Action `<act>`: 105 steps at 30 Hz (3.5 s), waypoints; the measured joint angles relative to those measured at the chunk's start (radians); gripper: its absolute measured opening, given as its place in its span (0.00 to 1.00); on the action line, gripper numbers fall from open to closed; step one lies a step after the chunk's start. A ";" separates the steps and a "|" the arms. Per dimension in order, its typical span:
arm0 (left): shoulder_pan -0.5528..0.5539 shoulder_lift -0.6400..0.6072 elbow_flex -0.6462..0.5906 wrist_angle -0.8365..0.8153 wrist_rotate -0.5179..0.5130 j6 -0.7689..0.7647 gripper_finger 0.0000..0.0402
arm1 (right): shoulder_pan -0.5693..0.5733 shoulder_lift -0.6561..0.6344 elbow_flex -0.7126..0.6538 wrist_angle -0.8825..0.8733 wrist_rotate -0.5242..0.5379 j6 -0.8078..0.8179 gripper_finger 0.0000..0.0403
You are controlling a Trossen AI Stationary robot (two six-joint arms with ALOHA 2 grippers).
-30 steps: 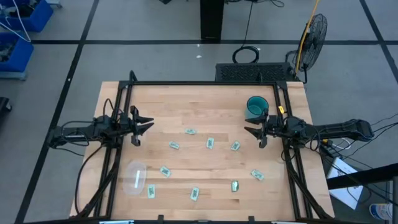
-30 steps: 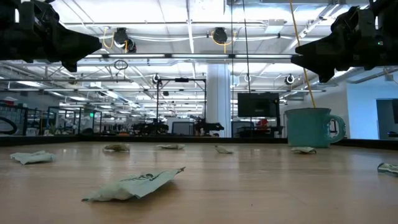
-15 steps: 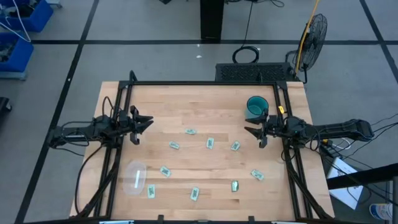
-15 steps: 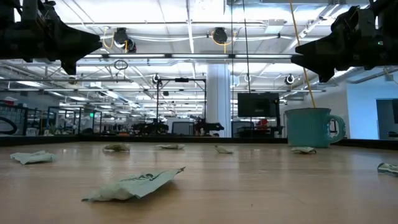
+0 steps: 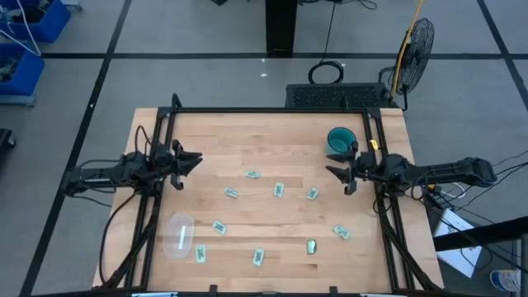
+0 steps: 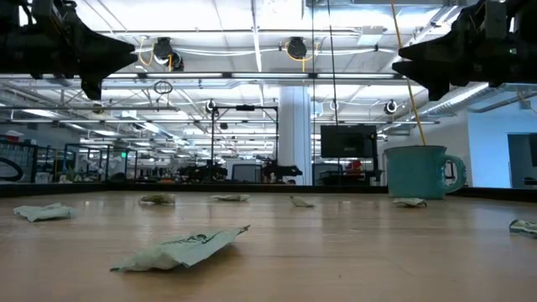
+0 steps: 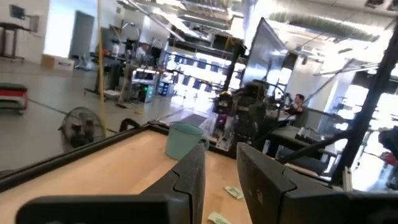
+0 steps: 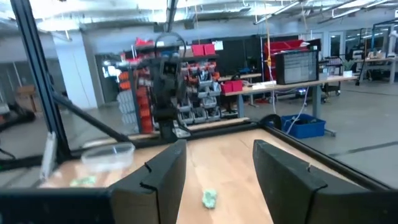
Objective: Pick and place Stevia / Truvia into bins
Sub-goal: Put the white stevia packet into the transparent bin
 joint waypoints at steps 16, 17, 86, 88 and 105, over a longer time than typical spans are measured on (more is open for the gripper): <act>-0.008 0.707 0.363 -0.520 0.042 -0.024 0.25 | 0.000 0.123 0.000 0.102 0.049 -0.218 0.45; -0.017 0.754 0.363 -0.514 0.057 -0.029 0.25 | 0.000 0.127 0.000 0.100 0.061 -0.219 0.45; -0.185 1.504 0.365 0.079 -0.009 0.070 0.29 | 0.000 0.178 0.000 0.092 0.081 -0.241 0.45; -0.186 1.505 0.364 0.085 -0.009 0.060 0.21 | 0.000 0.178 0.000 0.091 0.081 -0.241 0.45; -0.240 1.250 0.361 0.039 -0.023 0.013 0.03 | 0.000 0.178 0.001 0.055 0.081 -0.215 0.45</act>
